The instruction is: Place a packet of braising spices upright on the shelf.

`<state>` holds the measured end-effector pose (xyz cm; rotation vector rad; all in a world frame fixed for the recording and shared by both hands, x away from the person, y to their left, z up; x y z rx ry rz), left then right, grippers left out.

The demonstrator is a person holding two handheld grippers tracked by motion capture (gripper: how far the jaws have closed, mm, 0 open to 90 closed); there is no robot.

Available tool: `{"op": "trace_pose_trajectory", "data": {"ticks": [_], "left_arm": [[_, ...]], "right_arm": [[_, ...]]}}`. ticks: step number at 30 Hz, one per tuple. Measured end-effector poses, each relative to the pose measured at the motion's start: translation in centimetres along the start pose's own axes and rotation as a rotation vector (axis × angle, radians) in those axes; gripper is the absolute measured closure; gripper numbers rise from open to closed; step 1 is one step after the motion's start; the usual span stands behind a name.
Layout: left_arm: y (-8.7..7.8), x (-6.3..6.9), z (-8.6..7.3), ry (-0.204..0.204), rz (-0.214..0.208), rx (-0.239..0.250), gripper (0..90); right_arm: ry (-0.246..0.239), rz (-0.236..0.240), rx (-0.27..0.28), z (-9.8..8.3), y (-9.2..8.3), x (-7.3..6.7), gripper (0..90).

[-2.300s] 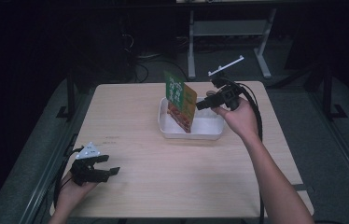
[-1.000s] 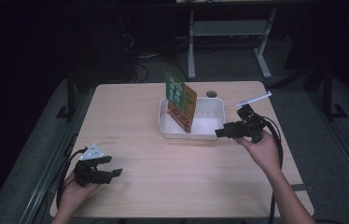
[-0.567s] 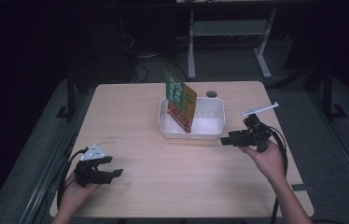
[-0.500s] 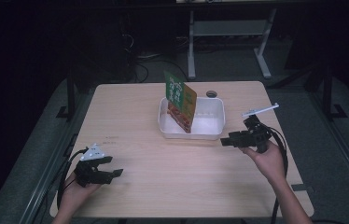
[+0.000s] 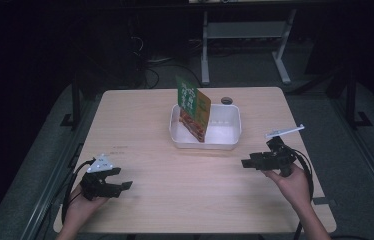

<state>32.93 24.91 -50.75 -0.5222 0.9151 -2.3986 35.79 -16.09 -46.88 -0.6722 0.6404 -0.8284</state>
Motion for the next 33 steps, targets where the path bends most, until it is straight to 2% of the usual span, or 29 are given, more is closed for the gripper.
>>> {"op": "trace_pose_trajectory", "data": {"ticks": [15, 27, 29, 31, 33], "left_arm": [[0.2, 0.1, 0.0, 0.0, -0.008, -0.004, 29.2], [0.3, 0.2, 0.0, -0.001, -0.008, -0.004, 29.2], [0.3, 0.2, 0.0, 0.006, -0.008, -0.008, 29.3], [0.3, 0.2, 0.0, 0.014, -0.005, -0.01, 29.3], [0.3, 0.2, 0.1, 0.019, -0.004, -0.012, 29.1]], "right_arm": [[0.013, -0.002, -0.016, -3.6, -0.1, 0.2, 44.4], [0.015, 0.005, -0.03, -7.2, 0.3, 0.2, 42.7], [0.031, 0.01, -0.023, -8.0, 0.6, 0.0, 42.4], [0.063, 0.044, -0.028, -8.9, 1.0, -0.7, 41.9], [0.05, 0.055, -0.027, -9.0, 1.1, -1.6, 40.4]]}}
Point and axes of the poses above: each handheld gripper's, and its own axes: y roughly forward along the jaws, z roughly out of its top, x roughly to its right, the point moved 10 cm from there along y, roughly forward along the jaws, and after that the axes turned 11 degrees about -z, right-handed, at the moved point
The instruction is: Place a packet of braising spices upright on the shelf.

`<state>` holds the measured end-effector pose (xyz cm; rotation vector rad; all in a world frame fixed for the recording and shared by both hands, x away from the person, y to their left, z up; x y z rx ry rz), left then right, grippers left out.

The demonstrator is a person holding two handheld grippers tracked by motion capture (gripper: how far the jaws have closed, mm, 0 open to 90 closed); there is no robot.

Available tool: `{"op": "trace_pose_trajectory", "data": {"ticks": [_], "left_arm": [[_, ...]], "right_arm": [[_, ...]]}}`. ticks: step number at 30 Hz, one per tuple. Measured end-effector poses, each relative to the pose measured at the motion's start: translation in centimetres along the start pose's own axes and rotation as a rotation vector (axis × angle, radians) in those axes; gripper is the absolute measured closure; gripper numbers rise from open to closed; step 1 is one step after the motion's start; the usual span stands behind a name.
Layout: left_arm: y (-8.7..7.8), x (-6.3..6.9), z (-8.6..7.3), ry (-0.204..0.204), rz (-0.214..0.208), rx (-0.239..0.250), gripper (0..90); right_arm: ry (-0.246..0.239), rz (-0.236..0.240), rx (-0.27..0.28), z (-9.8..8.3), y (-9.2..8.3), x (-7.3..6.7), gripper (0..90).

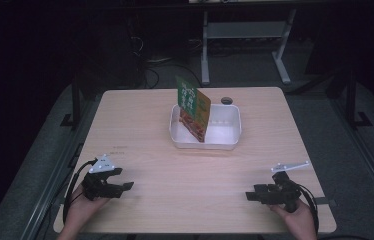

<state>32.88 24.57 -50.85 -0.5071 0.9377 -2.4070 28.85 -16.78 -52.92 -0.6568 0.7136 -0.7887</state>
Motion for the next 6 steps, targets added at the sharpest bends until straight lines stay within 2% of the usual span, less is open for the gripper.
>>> {"op": "trace_pose_trajectory", "data": {"ticks": [2, 4, 6], "left_arm": [[0.03, 0.06, 0.01, 0.0, 0.0, 0.0, 28.9], [0.08, 0.07, 0.02, 0.004, 0.0, -0.001, 28.5], [0.1, 0.08, 0.02, 0.005, 0.0, -0.002, 28.3]], "right_arm": [[-0.027, -0.008, 0.015, 0.32, 0.0, -0.7, 39.9], [-0.074, -0.051, 0.025, 0.7, 0.09, -0.79, 39.3], [-0.084, -0.059, 0.027, 0.8, 0.11, -0.79, 39.1]]}}
Point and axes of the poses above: each handheld gripper's, and its own axes: y roughly forward along the jaws, z roughly out of its top, x roughly to its right, the point moved 10 cm from there along y, roughly forward along the jaws, and after that the axes turned 11 degrees about -z, right-handed, at the moved point
